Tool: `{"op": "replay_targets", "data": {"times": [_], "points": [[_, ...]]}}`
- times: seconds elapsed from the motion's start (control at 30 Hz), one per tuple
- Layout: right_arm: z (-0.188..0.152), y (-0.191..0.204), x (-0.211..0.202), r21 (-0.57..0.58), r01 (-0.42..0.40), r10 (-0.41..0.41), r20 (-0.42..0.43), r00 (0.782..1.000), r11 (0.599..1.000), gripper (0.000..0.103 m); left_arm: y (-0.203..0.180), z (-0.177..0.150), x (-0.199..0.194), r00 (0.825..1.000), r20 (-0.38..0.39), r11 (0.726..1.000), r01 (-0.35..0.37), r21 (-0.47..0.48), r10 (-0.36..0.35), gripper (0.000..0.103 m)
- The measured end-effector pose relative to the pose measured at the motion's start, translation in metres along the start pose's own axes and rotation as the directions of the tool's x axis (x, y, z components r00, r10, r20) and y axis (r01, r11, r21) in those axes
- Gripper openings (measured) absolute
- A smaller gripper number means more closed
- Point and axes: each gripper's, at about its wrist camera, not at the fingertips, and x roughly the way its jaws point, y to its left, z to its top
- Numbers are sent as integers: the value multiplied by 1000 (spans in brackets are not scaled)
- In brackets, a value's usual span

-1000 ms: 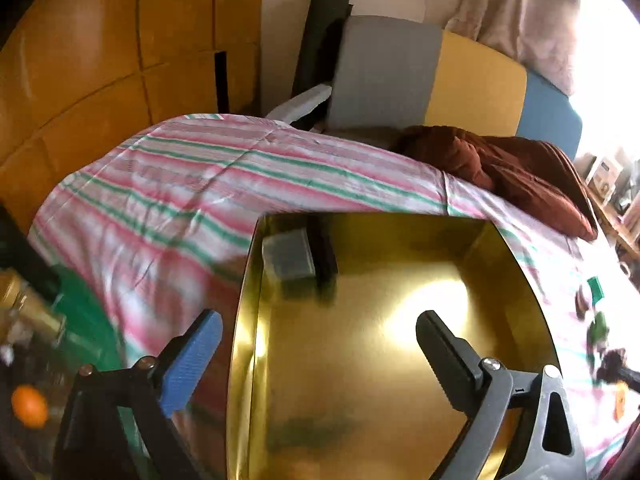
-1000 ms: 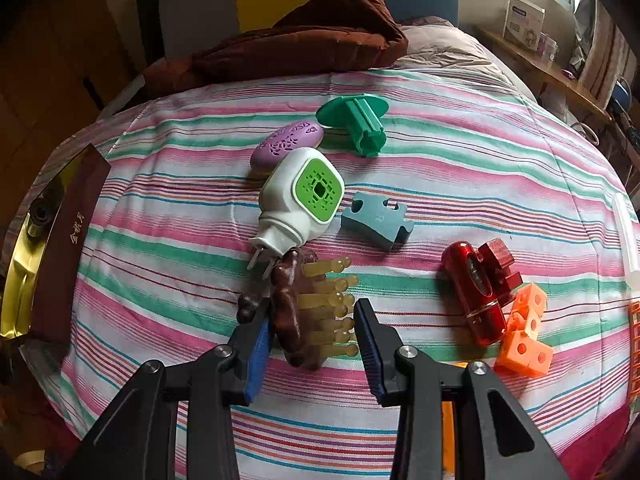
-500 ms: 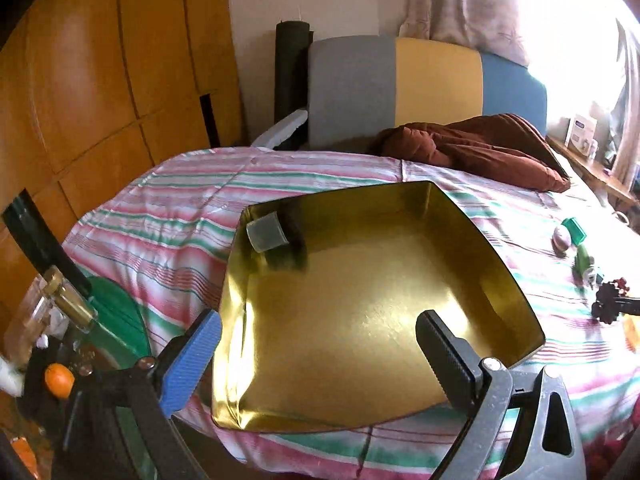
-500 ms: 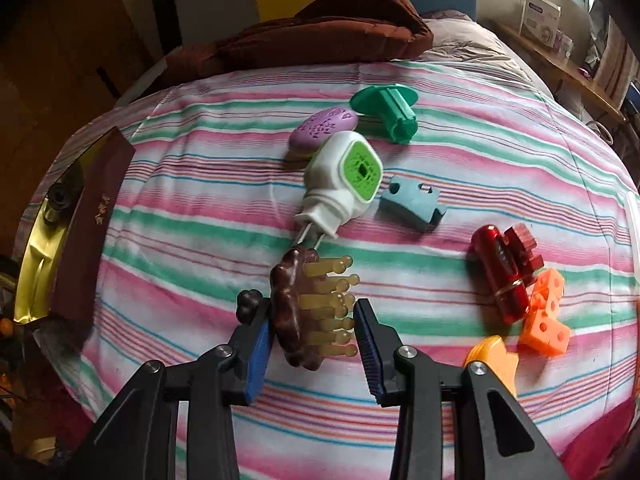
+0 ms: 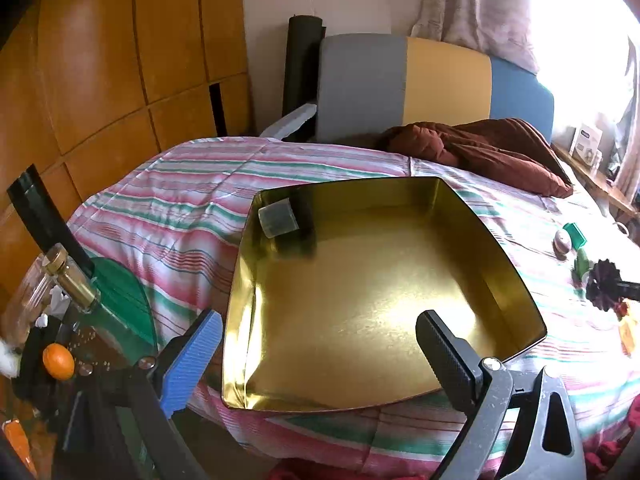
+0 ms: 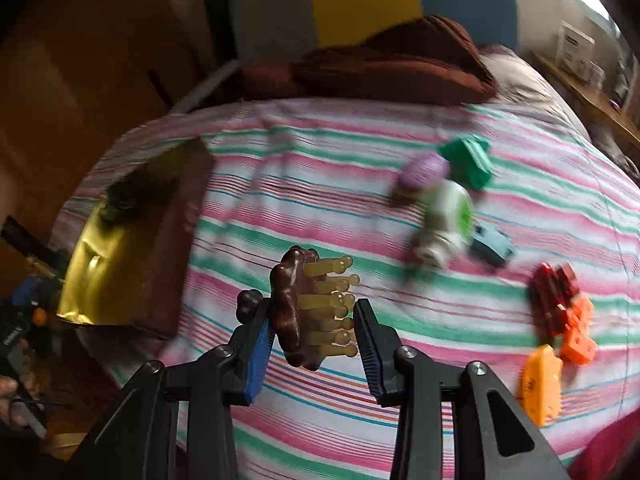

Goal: Organize rigid objects
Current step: 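Carry the brown spiky brush to the gold tray and release it with the right tool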

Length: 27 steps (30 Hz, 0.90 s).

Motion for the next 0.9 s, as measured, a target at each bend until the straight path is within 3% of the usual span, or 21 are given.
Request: {"op": "replay_targets", "data": {"times": [0.23,0.4,0.63,0.9], "points": [[33,83,7,-110,-167,169,9,986,980,39,19,-5,2,1000,-17,998,-18,-55,17,98],[50,153,37,-185,-267,262,-53,964,946,39,43,-12,2,998,-30,992,-62,-108,59,98],[63,240,109,-236,-308,269,-185,945,922,39,77,-24,4,993,-59,978,-107,-178,98,98],[85,298,180,-174,-283,228,-279,933,943,39,95,-31,10,992,-80,970,-117,-214,102,98]]}}
